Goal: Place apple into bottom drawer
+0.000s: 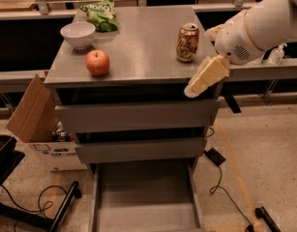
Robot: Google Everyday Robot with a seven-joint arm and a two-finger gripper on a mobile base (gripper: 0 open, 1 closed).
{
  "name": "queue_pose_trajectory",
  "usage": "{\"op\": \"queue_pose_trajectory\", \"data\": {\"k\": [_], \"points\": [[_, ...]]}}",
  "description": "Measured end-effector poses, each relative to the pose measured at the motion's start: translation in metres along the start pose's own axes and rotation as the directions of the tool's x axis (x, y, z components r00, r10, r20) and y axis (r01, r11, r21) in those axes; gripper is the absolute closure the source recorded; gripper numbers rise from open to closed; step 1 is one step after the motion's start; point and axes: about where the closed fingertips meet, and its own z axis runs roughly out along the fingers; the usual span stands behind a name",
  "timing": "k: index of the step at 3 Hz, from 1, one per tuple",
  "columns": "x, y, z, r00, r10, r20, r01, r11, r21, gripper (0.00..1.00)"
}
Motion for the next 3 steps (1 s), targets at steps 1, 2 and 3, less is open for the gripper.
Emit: {"op": "queue_pose_trajectory", "data": {"k": [1, 2, 3], "points": [[0.0, 0.0, 0.0, 1.0, 0.0, 0.0, 0.0, 1.0, 0.0, 0.0], [-0.019, -0.007, 0.029, 0.997, -0.014, 0.073, 0.016, 0.9998, -0.016, 0.0], [-0.06, -0.019, 0.085, 0.976, -0.064, 0.209, 0.079, 0.9947, -0.066, 0.0]]}}
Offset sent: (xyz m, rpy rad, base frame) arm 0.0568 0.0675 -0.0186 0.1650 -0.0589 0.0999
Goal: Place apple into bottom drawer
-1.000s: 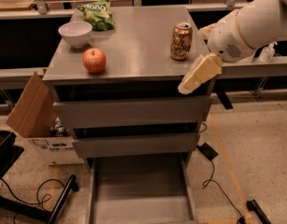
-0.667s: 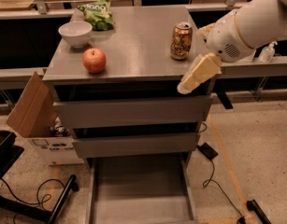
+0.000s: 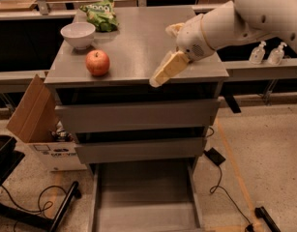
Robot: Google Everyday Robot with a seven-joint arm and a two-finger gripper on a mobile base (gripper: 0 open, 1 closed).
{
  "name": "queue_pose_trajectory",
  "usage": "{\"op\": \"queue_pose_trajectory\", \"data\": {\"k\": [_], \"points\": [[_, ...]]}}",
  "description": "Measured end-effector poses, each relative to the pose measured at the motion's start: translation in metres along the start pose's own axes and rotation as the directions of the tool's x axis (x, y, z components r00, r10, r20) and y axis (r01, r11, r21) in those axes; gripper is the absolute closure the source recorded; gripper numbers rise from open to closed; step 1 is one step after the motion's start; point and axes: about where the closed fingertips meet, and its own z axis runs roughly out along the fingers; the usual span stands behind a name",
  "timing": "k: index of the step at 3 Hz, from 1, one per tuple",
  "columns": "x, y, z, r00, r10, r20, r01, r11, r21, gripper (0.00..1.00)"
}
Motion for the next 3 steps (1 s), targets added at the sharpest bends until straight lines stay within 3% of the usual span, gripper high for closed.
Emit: {"op": "queue_pose_trajectory", "data": {"k": [1, 2, 3], "points": [[-0.019, -0.013, 0.036, 0.998, -0.027, 0.064, 0.028, 0.9991, -0.03, 0.0], [-0.026, -0.023, 0.073, 0.997, -0.022, 0.069, 0.025, 0.9986, -0.047, 0.0], [-0.032, -0.035, 0.109, 0.992, 0.013, 0.122, -0.006, 0.9983, -0.057, 0.0]]}}
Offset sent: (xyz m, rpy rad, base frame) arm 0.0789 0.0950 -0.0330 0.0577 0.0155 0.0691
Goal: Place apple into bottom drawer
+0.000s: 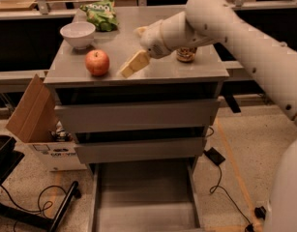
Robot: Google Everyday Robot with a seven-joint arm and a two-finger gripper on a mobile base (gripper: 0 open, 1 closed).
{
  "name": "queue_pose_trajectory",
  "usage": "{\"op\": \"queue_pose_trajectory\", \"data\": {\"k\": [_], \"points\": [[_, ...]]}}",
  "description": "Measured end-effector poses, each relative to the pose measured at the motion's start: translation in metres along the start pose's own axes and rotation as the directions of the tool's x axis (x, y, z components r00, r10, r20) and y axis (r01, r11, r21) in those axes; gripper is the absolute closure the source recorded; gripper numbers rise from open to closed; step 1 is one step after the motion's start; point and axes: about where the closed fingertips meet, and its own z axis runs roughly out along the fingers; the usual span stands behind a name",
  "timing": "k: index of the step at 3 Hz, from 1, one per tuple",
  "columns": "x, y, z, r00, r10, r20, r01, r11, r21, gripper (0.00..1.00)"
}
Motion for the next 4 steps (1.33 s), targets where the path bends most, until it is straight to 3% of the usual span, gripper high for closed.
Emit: {"op": "queue_pose_trajectory", "data": {"k": [2, 4], "points": [[-0.021, -0.026, 0.05, 0.986, 0.046, 0.159, -0.047, 0.9989, 0.002, 0.0], [-0.039, -0.007, 0.063, 0.981, 0.076, 0.178, -0.07, 0.9967, -0.042, 0.0]]}}
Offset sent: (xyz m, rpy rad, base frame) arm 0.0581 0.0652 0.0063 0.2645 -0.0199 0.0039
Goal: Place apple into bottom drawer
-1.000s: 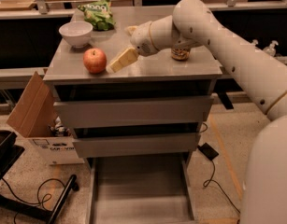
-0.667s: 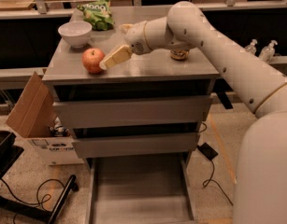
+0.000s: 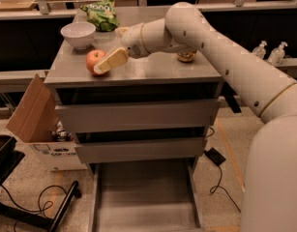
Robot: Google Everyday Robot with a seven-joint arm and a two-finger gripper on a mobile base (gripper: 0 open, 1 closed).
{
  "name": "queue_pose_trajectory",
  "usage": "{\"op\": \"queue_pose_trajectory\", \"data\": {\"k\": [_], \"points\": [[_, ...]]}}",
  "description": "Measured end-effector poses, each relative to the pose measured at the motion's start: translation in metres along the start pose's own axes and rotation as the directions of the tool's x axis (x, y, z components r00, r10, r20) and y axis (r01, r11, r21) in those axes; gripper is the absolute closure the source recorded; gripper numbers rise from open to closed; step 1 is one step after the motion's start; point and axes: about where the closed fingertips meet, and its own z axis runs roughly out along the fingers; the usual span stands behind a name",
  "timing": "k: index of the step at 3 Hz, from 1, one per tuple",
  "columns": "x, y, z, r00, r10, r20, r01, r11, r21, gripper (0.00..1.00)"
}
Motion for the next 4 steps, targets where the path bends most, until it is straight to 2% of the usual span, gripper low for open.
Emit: {"op": "queue_pose_trajectory", "data": {"k": [1, 2, 3, 4], "points": [[0.0, 0.014, 0.019, 0.999, 0.045, 0.012, -0.044, 0.9976, -0.054, 0.0], [-0.004, 0.024, 0.04, 0.998, 0.07, 0.004, -0.069, 0.9939, -0.085, 0.0], [-0.001, 0.028, 0.052, 0.995, 0.083, -0.053, -0.087, 0.9931, -0.078, 0.0], [0.016, 0.031, 0.06, 0.987, 0.115, -0.111, -0.122, 0.9909, -0.057, 0.0]]}}
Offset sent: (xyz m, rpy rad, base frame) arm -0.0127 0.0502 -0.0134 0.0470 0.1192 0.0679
